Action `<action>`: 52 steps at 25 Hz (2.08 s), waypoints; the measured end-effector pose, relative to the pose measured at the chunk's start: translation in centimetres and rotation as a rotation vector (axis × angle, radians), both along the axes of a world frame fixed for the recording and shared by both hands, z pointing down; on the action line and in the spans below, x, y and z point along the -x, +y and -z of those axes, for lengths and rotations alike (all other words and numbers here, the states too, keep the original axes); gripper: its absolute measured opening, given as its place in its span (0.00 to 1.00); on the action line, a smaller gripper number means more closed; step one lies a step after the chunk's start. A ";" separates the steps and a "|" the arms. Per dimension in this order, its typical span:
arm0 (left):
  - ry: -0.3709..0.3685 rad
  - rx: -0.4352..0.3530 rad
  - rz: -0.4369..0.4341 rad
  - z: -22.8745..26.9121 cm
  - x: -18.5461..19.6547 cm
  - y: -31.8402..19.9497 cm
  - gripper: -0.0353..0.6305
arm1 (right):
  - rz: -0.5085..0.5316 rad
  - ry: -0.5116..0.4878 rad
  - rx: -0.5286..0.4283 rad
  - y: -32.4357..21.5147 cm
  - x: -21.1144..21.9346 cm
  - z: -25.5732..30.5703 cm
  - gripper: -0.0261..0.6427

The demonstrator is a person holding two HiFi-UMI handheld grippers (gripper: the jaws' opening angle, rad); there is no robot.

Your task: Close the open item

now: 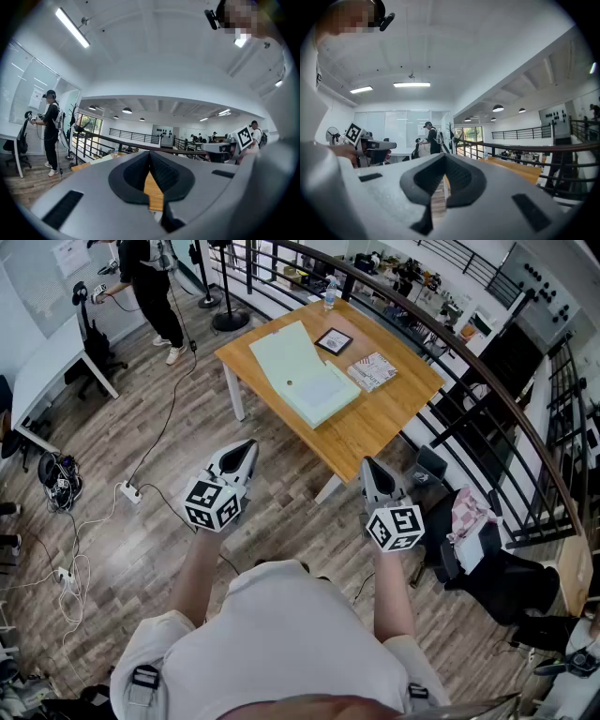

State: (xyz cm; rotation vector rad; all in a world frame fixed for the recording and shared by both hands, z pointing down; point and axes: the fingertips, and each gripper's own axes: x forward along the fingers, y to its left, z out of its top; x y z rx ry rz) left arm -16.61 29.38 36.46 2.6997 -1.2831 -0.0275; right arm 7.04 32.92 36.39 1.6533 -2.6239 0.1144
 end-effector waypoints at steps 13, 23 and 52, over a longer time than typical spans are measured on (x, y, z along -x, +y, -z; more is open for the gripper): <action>-0.006 0.008 -0.003 -0.5 -0.5 0.5 0.05 | 0.002 0.003 0.001 0.3 -0.2 -0.3 0.04; 0.003 -0.005 -0.013 -0.3 -0.3 0.6 0.05 | 0.012 -0.005 -0.004 0.2 0.4 -0.4 0.04; 0.022 -0.018 -0.022 -0.6 -0.3 2.0 0.27 | 0.033 -0.024 0.031 1.5 0.8 -1.6 0.04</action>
